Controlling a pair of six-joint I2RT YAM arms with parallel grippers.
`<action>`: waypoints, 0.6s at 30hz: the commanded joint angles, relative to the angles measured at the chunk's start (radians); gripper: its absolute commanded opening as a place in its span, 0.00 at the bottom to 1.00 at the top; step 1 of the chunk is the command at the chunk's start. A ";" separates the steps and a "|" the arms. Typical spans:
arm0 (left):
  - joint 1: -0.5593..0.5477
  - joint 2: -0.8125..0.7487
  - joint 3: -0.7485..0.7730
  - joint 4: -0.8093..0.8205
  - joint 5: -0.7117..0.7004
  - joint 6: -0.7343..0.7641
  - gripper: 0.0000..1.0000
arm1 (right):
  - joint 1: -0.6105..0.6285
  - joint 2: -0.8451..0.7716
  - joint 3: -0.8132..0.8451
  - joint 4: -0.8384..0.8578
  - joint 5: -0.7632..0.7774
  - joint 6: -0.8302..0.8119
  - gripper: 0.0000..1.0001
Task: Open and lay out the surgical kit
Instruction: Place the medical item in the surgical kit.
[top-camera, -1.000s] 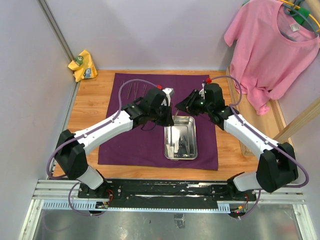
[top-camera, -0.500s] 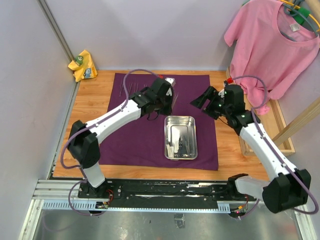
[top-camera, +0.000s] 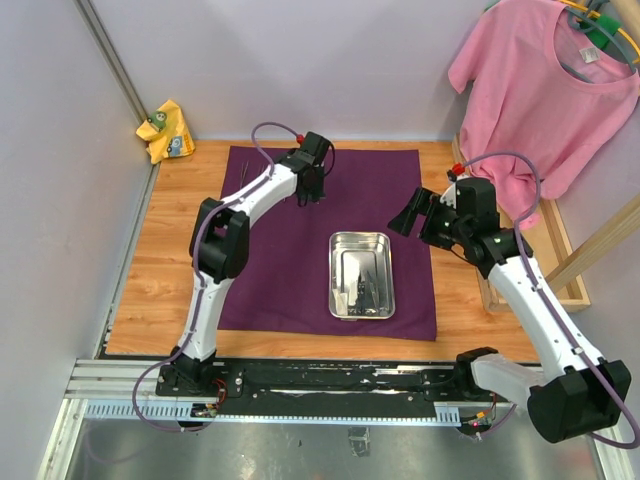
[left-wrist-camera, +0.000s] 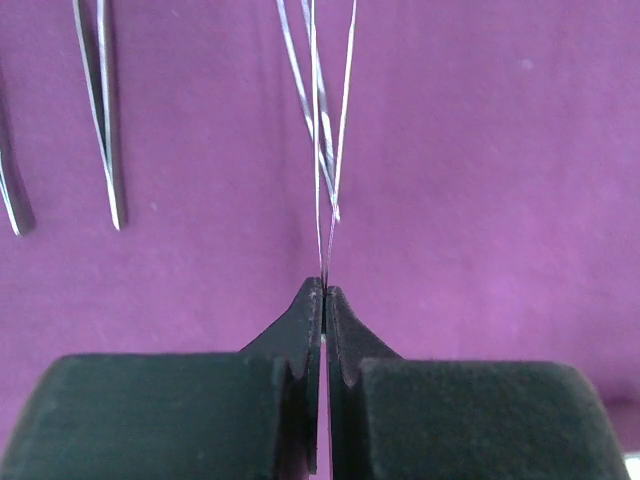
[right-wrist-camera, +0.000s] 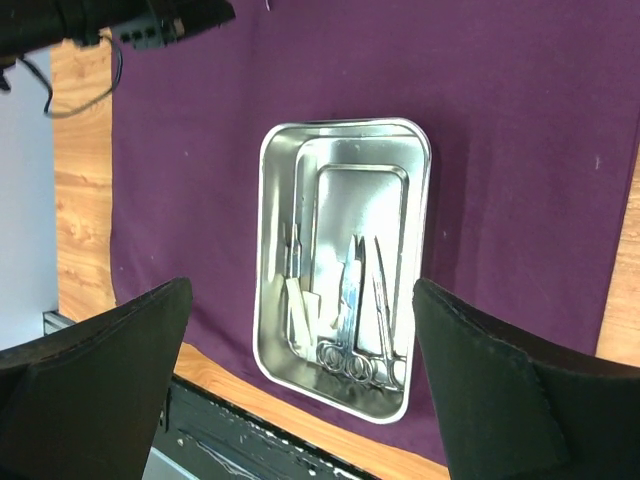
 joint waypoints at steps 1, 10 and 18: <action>0.053 0.098 0.130 -0.046 -0.030 0.004 0.00 | -0.014 0.013 0.005 -0.042 -0.038 -0.067 0.93; 0.116 0.179 0.188 -0.059 -0.035 0.017 0.00 | -0.013 0.045 0.003 -0.036 -0.068 -0.078 0.93; 0.119 0.209 0.214 -0.060 -0.025 0.039 0.01 | -0.014 0.055 0.001 -0.028 -0.075 -0.075 0.94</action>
